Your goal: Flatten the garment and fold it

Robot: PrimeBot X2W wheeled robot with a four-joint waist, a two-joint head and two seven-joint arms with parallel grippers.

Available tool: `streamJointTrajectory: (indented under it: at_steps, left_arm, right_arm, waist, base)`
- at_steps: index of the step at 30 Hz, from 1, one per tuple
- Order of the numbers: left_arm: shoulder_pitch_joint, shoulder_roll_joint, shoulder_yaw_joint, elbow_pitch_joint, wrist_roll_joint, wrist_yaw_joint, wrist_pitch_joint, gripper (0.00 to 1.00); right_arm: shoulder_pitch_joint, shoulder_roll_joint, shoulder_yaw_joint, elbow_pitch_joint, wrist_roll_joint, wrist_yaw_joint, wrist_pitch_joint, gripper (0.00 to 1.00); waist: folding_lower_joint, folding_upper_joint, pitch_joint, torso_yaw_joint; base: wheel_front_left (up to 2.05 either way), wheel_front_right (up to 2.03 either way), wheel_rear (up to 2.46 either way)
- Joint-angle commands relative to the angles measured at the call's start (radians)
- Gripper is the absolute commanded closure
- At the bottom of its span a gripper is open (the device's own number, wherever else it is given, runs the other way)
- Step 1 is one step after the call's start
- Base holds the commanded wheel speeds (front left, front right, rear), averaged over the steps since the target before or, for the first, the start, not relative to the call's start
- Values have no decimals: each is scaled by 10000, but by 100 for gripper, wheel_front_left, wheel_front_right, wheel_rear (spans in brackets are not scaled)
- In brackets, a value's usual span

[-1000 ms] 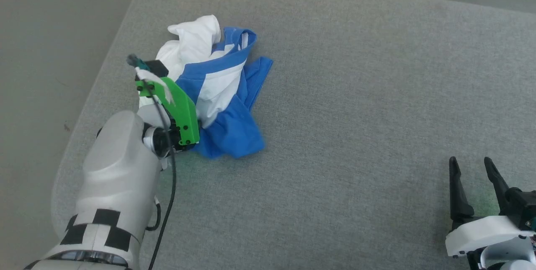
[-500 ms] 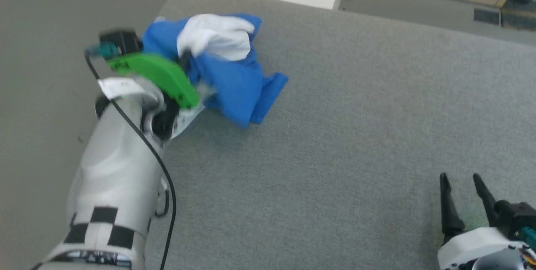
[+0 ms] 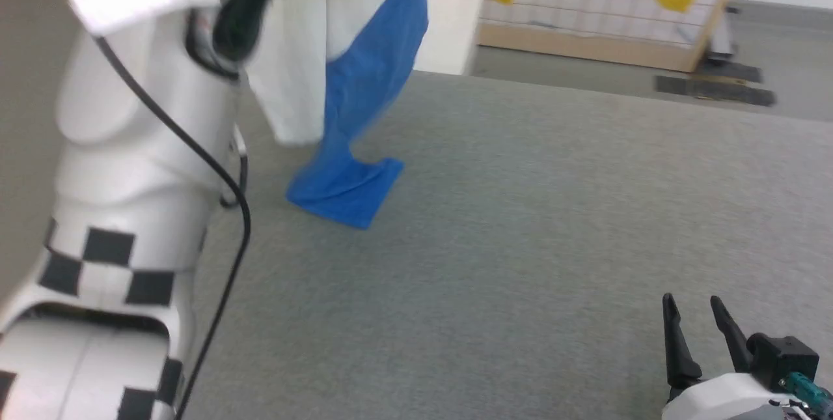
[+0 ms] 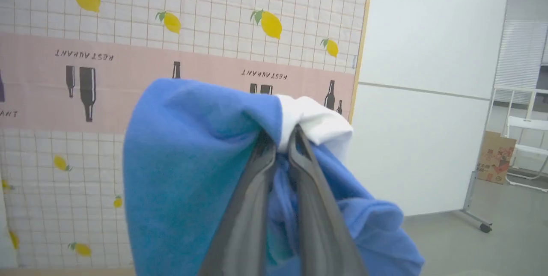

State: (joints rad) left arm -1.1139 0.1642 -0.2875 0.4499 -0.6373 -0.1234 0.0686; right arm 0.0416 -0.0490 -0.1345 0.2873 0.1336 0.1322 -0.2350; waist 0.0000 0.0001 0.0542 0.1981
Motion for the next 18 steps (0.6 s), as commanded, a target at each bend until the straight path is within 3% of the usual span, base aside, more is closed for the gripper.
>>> streamJointTrajectory:
  at_steps: [1,11,18]
  left_arm:
    - [-534,74,9,-225,-161,-71,-44,100]
    - [-1995,-106,-384,-586,-813,-72,146,100]
    - [-1126,-472,-903,-207,-1424,-72,551,100]
  right_arm:
    - [-91,-12,38,110,73,-15,-105,0]
    - [-8,-12,-49,453,123,-15,-237,0]
    - [51,-12,-123,453,147,-15,-261,0]
  waist:
    - [0,-1,-428,-1294]
    - [0,-1,-447,-2911]
    - [0,-1,-207,-3271]
  base:
    - [0,0,0]
    - [0,0,0]
    - [0,0,0]
